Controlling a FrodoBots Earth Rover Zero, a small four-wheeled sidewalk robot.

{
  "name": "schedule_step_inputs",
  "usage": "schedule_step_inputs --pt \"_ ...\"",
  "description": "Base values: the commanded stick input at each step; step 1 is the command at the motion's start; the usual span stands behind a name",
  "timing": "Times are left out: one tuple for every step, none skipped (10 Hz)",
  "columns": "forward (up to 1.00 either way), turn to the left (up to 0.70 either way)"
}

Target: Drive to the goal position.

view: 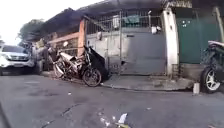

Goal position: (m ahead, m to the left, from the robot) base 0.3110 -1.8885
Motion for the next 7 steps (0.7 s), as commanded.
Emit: schedule_step_inputs --pt "0.35 -0.70" --pt "0.35 -0.70" --pt "0.34 -0.68" --pt "0.34 -0.67" --pt "0.33 -0.66" --pt "0.31 -0.62" --pt "0.00 0.00"
